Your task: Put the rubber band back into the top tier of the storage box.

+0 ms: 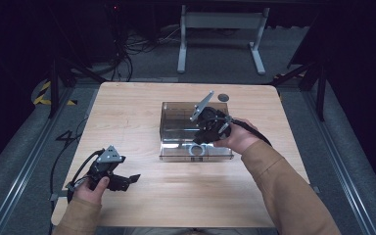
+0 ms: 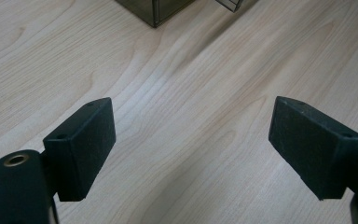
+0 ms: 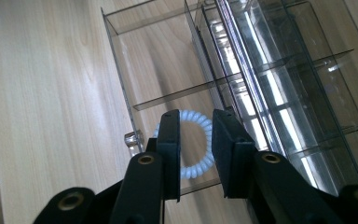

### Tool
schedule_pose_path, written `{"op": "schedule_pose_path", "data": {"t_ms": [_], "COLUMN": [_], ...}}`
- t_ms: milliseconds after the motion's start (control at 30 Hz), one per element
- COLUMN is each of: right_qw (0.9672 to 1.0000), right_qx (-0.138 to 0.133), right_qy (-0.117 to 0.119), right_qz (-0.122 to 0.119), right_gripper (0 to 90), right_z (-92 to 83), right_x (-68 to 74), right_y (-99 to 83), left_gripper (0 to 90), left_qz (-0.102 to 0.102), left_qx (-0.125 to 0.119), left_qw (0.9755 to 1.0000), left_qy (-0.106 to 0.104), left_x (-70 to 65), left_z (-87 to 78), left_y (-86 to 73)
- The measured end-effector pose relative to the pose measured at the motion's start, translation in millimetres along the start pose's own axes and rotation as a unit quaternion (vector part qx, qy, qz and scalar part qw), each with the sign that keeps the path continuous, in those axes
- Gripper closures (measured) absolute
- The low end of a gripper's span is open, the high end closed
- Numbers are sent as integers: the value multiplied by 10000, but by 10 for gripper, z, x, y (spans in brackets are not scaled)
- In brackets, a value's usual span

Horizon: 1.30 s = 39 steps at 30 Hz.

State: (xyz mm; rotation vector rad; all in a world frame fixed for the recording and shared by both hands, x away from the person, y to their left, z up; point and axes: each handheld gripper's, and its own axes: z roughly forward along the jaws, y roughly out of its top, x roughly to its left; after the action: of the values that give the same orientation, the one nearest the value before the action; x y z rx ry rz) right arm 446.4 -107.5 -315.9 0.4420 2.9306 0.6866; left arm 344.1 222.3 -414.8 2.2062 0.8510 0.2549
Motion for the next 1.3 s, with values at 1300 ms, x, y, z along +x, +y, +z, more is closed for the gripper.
{"op": "schedule_pose_path", "data": {"t_ms": [1300], "right_qw": [9939], "right_qx": [-605], "right_qy": [-616], "right_qz": [687], "right_gripper": [686], "right_z": [-778], "right_x": [-107], "right_y": [-867], "left_gripper": [156], "left_qz": [-10], "left_qx": [-5], "left_qw": [10000], "left_qy": [-14], "left_x": [-2], "left_z": [39], "left_y": [15]}}
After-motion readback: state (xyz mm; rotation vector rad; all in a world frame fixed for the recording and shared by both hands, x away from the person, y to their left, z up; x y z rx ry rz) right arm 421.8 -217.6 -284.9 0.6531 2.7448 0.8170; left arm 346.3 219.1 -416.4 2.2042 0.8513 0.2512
